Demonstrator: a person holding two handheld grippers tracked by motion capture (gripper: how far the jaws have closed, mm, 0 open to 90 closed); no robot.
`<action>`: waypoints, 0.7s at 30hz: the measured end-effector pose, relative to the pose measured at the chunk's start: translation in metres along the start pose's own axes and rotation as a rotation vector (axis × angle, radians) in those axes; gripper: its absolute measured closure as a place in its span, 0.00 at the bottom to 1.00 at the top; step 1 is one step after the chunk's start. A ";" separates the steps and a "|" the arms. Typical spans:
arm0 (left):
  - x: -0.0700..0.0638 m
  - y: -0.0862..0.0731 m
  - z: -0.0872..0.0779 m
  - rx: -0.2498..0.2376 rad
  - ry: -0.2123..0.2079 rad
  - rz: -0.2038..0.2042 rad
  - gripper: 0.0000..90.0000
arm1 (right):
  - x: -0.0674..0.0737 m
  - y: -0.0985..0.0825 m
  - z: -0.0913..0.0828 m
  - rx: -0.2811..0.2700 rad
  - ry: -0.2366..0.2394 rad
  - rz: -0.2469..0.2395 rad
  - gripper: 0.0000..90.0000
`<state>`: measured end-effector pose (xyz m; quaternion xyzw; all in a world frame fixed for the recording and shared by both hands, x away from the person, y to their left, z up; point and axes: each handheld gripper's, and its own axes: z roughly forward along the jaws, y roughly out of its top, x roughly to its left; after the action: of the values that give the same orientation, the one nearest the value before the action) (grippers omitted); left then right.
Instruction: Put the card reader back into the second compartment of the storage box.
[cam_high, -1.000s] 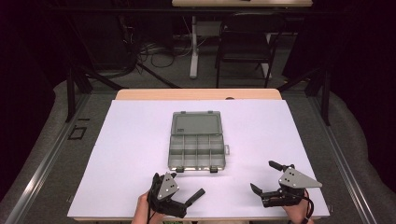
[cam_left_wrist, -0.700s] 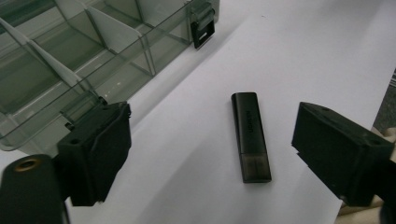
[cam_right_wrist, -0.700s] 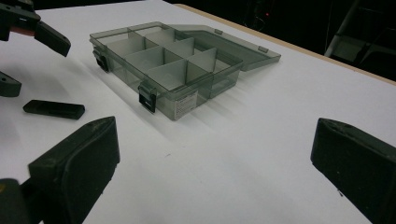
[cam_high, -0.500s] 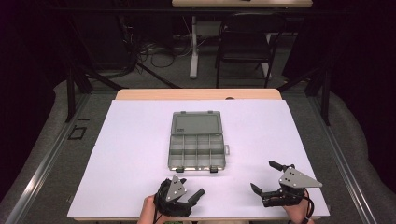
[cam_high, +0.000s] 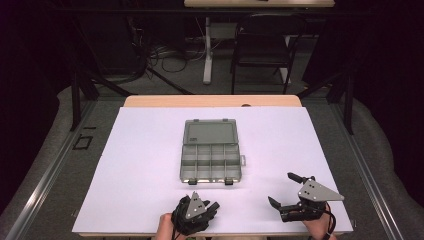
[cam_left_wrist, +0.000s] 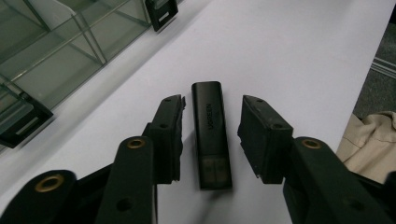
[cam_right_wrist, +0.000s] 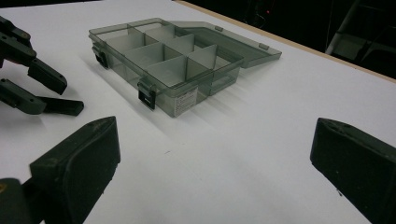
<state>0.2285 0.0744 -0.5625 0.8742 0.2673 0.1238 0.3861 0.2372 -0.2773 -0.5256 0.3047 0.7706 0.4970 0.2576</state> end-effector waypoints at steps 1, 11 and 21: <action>0.000 0.000 0.001 0.002 -0.002 -0.004 0.71 | 0.000 0.000 0.000 0.002 0.002 0.001 0.01; -0.001 -0.002 0.002 0.005 -0.001 -0.014 0.81 | -0.001 -0.001 -0.001 0.002 0.004 0.002 0.01; -0.001 0.000 -0.001 -0.004 -0.013 0.005 0.82 | -0.001 -0.001 -0.001 -0.002 0.002 0.005 0.01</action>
<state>0.2271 0.0740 -0.5621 0.8748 0.2623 0.1197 0.3893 0.2368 -0.2792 -0.5260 0.3059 0.7696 0.4988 0.2559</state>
